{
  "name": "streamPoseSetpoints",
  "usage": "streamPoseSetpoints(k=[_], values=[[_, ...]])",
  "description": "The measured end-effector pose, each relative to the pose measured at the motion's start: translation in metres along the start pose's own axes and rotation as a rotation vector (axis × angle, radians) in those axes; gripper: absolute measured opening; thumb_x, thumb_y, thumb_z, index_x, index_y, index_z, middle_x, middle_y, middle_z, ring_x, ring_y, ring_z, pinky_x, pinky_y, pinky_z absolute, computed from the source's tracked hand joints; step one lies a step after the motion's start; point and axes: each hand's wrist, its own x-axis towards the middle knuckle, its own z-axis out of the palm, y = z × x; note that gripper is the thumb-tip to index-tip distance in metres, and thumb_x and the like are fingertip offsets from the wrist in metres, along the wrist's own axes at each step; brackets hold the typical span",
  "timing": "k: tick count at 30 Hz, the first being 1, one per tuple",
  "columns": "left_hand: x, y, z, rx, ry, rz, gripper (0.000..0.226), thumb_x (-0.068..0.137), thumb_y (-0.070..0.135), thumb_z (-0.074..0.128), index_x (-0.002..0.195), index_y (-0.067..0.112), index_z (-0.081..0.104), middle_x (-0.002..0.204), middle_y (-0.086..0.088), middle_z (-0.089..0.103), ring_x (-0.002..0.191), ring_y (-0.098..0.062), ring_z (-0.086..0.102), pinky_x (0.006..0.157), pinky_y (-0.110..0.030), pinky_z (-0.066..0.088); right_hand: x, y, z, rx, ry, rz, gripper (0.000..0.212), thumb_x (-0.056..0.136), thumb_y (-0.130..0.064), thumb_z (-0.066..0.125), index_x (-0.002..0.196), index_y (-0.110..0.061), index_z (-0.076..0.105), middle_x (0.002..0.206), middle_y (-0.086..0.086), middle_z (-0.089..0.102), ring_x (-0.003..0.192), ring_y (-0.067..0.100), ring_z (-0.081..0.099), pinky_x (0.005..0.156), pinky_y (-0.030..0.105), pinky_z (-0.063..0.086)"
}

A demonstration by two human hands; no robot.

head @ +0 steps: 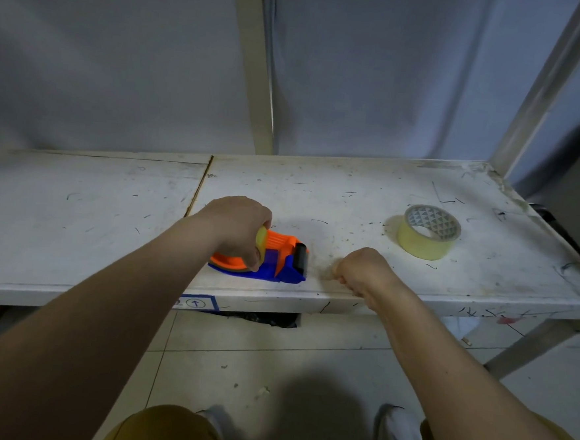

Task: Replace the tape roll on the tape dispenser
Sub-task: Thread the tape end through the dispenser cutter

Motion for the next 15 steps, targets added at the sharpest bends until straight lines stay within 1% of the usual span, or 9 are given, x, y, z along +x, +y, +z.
streamPoseSetpoints(k=[3,5,8,9,10,12,13,14,15], values=[[-0.001,-0.003,0.001,-0.005,0.005,0.013,0.072,0.065,0.047,0.079,0.127,0.027,0.047,0.125,0.003,0.055,0.112,-0.021,0.051,0.083,-0.033,0.048,0.003,0.001,0.003,-0.021,0.003,-0.013,0.013,0.074,-0.003,0.050,0.065,-0.012,0.047,0.067,0.010,0.047,0.059,0.022,0.041,0.058,0.032,0.034],[-0.002,-0.005,-0.001,-0.034,0.015,0.017,0.073,0.064,0.047,0.080,0.127,0.027,0.047,0.125,0.003,0.055,0.112,-0.020,0.050,0.084,-0.034,0.049,0.002,-0.001,0.002,0.003,-0.023,0.006,0.015,0.077,-0.004,0.052,0.064,-0.011,0.049,0.066,0.010,0.048,0.056,0.021,0.041,0.057,0.031,0.035],[-0.004,-0.006,-0.003,-0.160,0.054,0.020,0.075,0.062,0.047,0.082,0.127,0.027,0.049,0.125,0.004,0.055,0.110,-0.019,0.051,0.082,-0.032,0.049,-0.008,-0.007,-0.005,0.093,-0.074,-0.016,0.007,0.078,-0.009,0.061,0.071,-0.006,0.064,0.060,0.006,0.052,0.051,0.017,0.040,0.053,0.027,0.036],[-0.005,-0.006,-0.003,-0.213,0.068,0.021,0.075,0.062,0.047,0.082,0.126,0.027,0.049,0.125,0.004,0.055,0.109,-0.018,0.050,0.081,-0.031,0.049,-0.012,-0.009,-0.008,0.147,-0.091,-0.040,0.010,0.080,-0.007,0.059,0.073,-0.004,0.065,0.060,0.006,0.054,0.052,0.017,0.042,0.052,0.027,0.037],[-0.005,-0.005,-0.002,-0.263,0.080,0.019,0.075,0.062,0.047,0.083,0.126,0.028,0.049,0.125,0.005,0.054,0.107,-0.017,0.050,0.079,-0.031,0.049,-0.017,-0.011,-0.011,0.215,-0.108,-0.065,0.017,0.083,-0.004,0.053,0.071,-0.004,0.065,0.062,0.008,0.058,0.052,0.016,0.046,0.052,0.026,0.038],[-0.006,-0.005,0.000,-0.359,0.100,0.003,0.074,0.063,0.045,0.083,0.126,0.028,0.049,0.124,0.006,0.053,0.105,-0.015,0.048,0.076,-0.029,0.046,-0.024,-0.013,-0.017,0.392,-0.158,-0.102,0.029,0.087,0.003,0.041,0.071,-0.002,0.065,0.072,0.016,0.066,0.056,0.018,0.058,0.050,0.023,0.045],[-0.007,-0.006,0.001,-0.405,0.108,-0.006,0.073,0.063,0.043,0.083,0.126,0.029,0.049,0.123,0.007,0.053,0.104,-0.014,0.048,0.074,-0.028,0.045,-0.026,-0.013,-0.018,0.478,-0.187,-0.107,0.031,0.088,0.005,0.037,0.075,0.002,0.064,0.076,0.019,0.068,0.061,0.021,0.062,0.050,0.023,0.051],[-0.008,-0.006,0.001,-0.452,0.114,-0.013,0.072,0.064,0.042,0.083,0.125,0.029,0.049,0.121,0.008,0.052,0.104,-0.014,0.048,0.073,-0.027,0.044,-0.027,-0.014,-0.019,0.550,-0.212,-0.107,0.031,0.089,0.006,0.034,0.079,0.005,0.063,0.078,0.021,0.068,0.067,0.026,0.064,0.055,0.026,0.056],[-0.008,-0.007,0.001,-0.499,0.120,-0.019,0.071,0.064,0.041,0.084,0.125,0.029,0.050,0.119,0.009,0.052,0.104,-0.015,0.049,0.072,-0.027,0.044,-0.027,-0.015,-0.019,0.608,-0.230,-0.100,0.030,0.091,0.006,0.032,0.082,0.006,0.061,0.081,0.023,0.068,0.074,0.031,0.066,0.065,0.031,0.059]])
